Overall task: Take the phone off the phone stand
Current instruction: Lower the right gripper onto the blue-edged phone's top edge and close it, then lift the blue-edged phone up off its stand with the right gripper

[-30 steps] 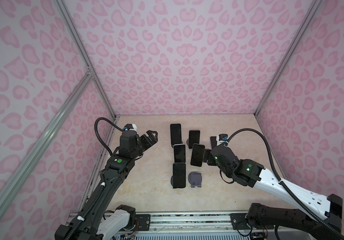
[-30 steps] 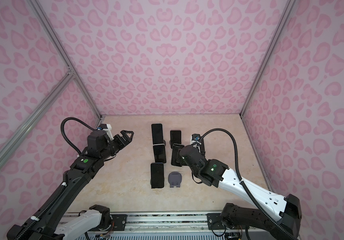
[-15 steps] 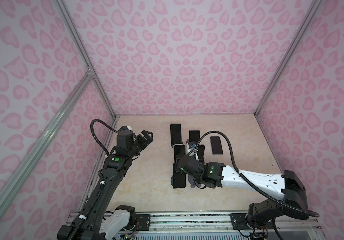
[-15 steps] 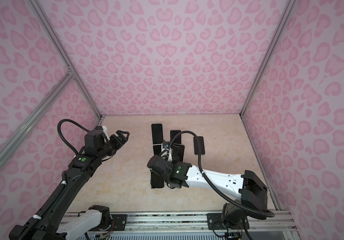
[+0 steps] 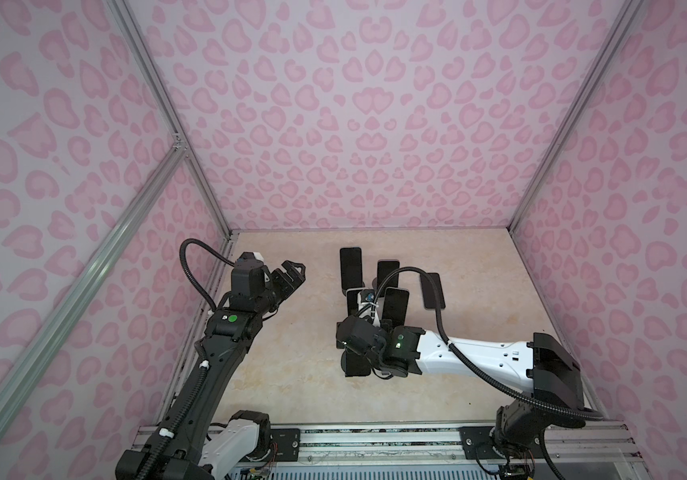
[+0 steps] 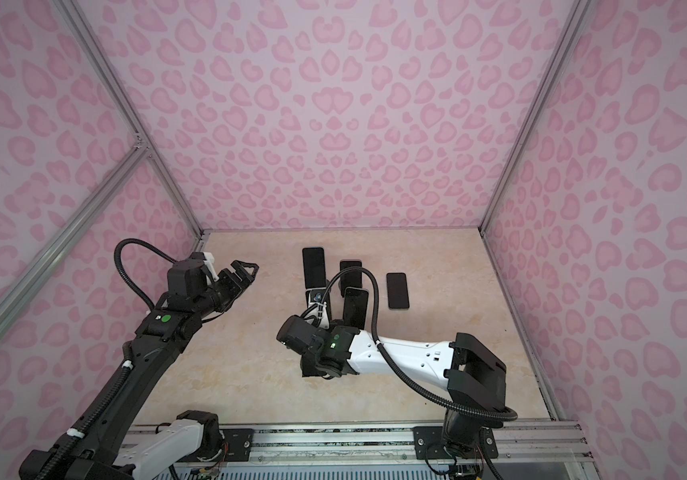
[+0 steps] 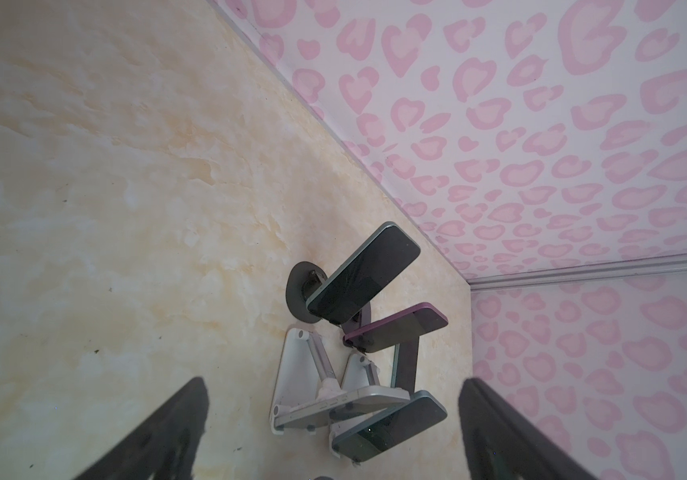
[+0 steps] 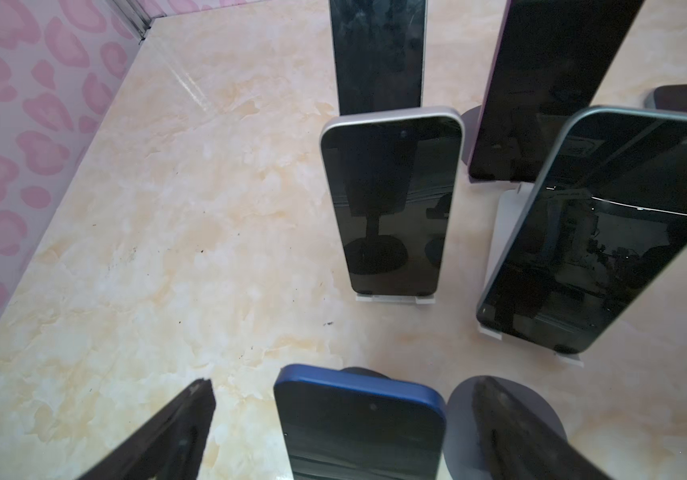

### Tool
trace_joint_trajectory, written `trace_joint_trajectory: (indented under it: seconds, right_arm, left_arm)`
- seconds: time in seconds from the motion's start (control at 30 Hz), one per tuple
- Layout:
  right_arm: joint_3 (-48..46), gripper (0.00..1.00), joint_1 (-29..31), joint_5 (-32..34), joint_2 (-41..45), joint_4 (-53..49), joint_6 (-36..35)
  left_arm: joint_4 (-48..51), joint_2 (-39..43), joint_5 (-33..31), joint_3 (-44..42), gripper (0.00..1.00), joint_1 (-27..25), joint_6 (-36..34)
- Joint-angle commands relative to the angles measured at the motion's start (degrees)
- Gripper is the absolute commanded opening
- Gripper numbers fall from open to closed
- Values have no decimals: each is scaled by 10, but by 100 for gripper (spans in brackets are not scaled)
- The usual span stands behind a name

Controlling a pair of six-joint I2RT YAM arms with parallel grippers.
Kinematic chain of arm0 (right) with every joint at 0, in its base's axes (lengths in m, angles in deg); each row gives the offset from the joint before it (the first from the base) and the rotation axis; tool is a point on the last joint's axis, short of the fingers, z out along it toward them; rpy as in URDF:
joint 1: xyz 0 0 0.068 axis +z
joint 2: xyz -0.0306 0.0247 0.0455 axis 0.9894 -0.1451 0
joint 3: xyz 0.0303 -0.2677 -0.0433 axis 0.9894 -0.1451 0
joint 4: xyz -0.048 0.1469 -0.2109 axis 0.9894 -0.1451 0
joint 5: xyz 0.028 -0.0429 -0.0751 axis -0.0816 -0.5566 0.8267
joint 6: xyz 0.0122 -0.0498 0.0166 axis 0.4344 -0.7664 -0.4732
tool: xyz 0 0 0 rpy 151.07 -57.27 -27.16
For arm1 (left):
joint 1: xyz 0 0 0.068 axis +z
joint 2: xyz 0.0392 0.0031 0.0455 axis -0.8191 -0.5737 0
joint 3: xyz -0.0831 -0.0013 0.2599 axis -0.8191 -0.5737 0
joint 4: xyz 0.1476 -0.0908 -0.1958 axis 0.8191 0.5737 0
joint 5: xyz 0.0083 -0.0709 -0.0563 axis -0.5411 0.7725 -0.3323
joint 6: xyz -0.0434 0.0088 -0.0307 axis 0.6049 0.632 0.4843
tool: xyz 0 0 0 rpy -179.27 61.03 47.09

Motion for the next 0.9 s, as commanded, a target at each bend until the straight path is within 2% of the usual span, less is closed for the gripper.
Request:
trace_joint_trajectory:
  seconds: [0.0, 0.23, 0.43, 0.63, 0.87]
  right_arm:
    - [10, 99, 1, 24, -14, -26, 16]
    - [34, 99, 2, 41, -47, -67, 39]
    - [31, 99, 2, 41, -56, -62, 44]
    - [21, 91, 2, 41, -63, -41, 46]
    - [15, 88, 2, 47, -69, -34, 50]
  left_arm:
    - [-7, -3, 15, 5, 97, 1, -3]
    - [-10, -6, 21, 5, 97, 1, -5]
    - [-12, -9, 29, 7, 97, 1, -4]
    - [-13, -12, 33, 7, 97, 1, -3]
    - [-15, -13, 37, 7, 97, 1, -4]
